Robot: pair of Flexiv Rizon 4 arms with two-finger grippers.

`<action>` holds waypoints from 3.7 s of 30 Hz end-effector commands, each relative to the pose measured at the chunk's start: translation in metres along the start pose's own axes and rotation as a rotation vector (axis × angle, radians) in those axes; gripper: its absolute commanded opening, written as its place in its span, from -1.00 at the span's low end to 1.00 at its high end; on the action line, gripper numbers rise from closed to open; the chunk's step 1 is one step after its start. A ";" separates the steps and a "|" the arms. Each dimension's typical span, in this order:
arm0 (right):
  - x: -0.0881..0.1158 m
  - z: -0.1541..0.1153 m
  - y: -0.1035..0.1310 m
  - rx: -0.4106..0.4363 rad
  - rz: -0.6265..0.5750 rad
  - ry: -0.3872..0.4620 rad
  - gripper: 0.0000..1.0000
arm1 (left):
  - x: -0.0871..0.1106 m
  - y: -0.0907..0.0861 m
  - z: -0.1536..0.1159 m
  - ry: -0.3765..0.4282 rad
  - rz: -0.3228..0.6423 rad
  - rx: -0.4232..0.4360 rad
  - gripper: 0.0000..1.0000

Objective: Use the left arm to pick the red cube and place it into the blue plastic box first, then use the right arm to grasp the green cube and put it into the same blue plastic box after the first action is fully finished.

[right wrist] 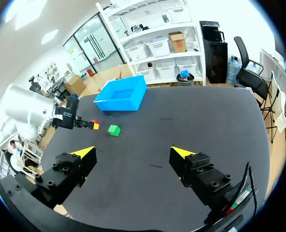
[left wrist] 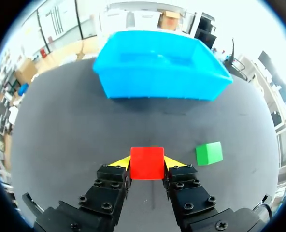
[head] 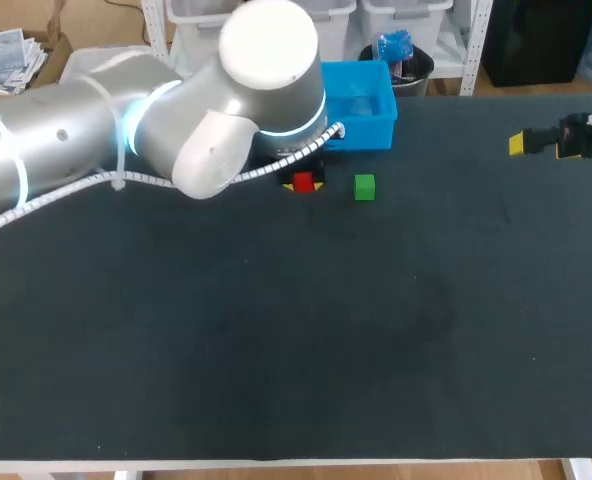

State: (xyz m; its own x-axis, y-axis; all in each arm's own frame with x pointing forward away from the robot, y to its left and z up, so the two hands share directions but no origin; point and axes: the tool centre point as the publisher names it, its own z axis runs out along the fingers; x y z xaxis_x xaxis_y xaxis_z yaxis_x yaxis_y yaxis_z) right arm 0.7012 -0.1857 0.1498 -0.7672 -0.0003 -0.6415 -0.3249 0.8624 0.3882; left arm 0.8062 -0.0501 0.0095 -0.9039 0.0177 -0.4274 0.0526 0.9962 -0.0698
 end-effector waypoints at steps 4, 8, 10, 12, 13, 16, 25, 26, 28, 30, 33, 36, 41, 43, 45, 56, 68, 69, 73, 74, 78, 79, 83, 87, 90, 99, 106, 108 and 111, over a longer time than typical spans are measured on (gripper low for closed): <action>0.000 0.000 -0.001 -0.002 -0.001 0.000 1.00 | -0.002 0.012 -0.046 -0.057 0.007 0.012 -1.00; 0.000 0.000 -0.001 -0.002 -0.001 0.000 1.00 | -0.008 0.015 -0.067 -0.083 0.020 0.030 -1.00; 0.000 0.000 -0.001 -0.002 -0.001 0.000 1.00 | -0.009 0.017 -0.077 -0.092 0.026 0.040 -1.00; 0.000 0.000 -0.001 -0.002 -0.001 0.000 1.00 | -0.009 0.018 -0.084 -0.100 0.034 0.042 -1.00; 0.000 0.000 -0.001 -0.002 -0.001 0.000 1.00 | -0.009 0.018 -0.087 -0.102 0.038 0.046 -1.00; 0.000 0.000 -0.001 -0.002 -0.001 0.000 1.00 | -0.008 0.021 -0.093 -0.104 0.045 0.054 -1.00; 0.000 0.000 -0.001 -0.002 -0.001 0.000 1.00 | -0.011 0.034 -0.098 -0.091 0.104 0.193 -1.00; 0.000 0.000 -0.001 -0.002 -0.001 0.000 1.00 | -0.013 0.035 -0.099 -0.097 0.116 0.203 -1.00; 0.000 0.000 -0.001 -0.002 -0.001 0.000 1.00 | -0.017 0.037 -0.102 -0.104 0.131 0.248 -1.00; 0.000 0.000 -0.001 -0.002 -0.001 0.000 1.00 | -0.022 0.039 -0.106 -0.127 0.155 0.266 -1.00; 0.000 0.000 -0.001 -0.002 -0.001 0.000 1.00 | -0.028 0.040 -0.111 -0.156 0.196 0.287 -1.00; 0.000 0.000 -0.001 -0.002 -0.001 0.000 1.00 | -0.032 0.042 -0.114 -0.186 0.226 0.308 -1.00; 0.000 0.000 -0.001 -0.002 -0.001 0.000 1.00 | -0.035 0.044 -0.115 -0.210 0.250 0.318 -1.00; 0.000 0.000 -0.001 -0.002 -0.001 0.000 1.00 | -0.035 0.044 -0.115 -0.218 0.257 0.331 -1.00; 0.000 0.000 -0.001 -0.002 -0.001 0.000 1.00 | -0.036 0.044 -0.115 -0.224 0.263 0.334 -1.00; 0.000 0.000 -0.001 -0.002 -0.001 0.000 1.00 | -0.054 0.047 -0.114 -0.250 0.328 0.341 -1.00; 0.000 0.000 -0.001 -0.002 -0.001 0.000 1.00 | -0.099 0.027 -0.085 -0.273 0.398 0.399 -1.00; 0.000 0.000 -0.001 -0.002 -0.001 0.000 1.00 | -0.103 0.025 -0.082 -0.273 0.401 0.401 -1.00; 0.000 0.000 -0.001 -0.002 -0.001 0.000 1.00 | -0.119 0.016 -0.072 -0.280 0.419 0.415 -1.00; 0.000 0.000 -0.001 -0.002 -0.001 0.000 1.00 | -0.123 0.013 -0.069 -0.278 0.422 0.417 -1.00; 0.000 0.000 -0.001 -0.002 -0.001 0.000 1.00 | -0.135 0.006 -0.060 -0.277 0.434 0.420 -1.00; 0.000 0.000 -0.001 -0.002 -0.001 0.000 1.00 | -0.139 0.005 -0.057 -0.277 0.435 0.421 -1.00; 0.000 0.000 -0.001 -0.002 -0.001 0.000 1.00 | -0.149 0.002 -0.049 -0.275 0.435 0.424 -1.00; 0.000 0.000 -0.001 -0.002 -0.001 0.000 1.00 | -0.155 0.002 -0.043 -0.271 0.432 0.425 -1.00; 0.000 0.000 -0.001 -0.002 -0.001 0.000 1.00 | -0.158 0.002 -0.039 -0.267 0.428 0.422 -1.00; 0.000 0.000 -0.001 -0.002 -0.001 0.000 1.00 | -0.168 0.003 -0.022 -0.257 0.404 0.415 -1.00; 0.000 0.000 -0.001 -0.002 -0.001 0.000 1.00 | -0.176 0.002 -0.007 -0.247 0.401 0.406 -1.00; 0.000 0.000 -0.001 -0.002 -0.001 0.000 1.00 | -0.177 0.000 -0.003 -0.238 0.403 0.404 -1.00; 0.000 0.000 -0.001 -0.002 -0.001 0.000 1.00 | -0.177 -0.002 0.003 -0.220 0.404 0.389 -1.00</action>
State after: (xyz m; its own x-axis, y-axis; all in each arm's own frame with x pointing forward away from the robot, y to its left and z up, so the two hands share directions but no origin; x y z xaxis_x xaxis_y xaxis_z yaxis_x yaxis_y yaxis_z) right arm 0.7012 -0.1857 0.1498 -0.7672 -0.0002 -0.6415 -0.3248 0.8624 0.3882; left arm 0.9511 -0.0480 0.0857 -0.6605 0.3188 -0.6798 0.5656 0.8067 -0.1712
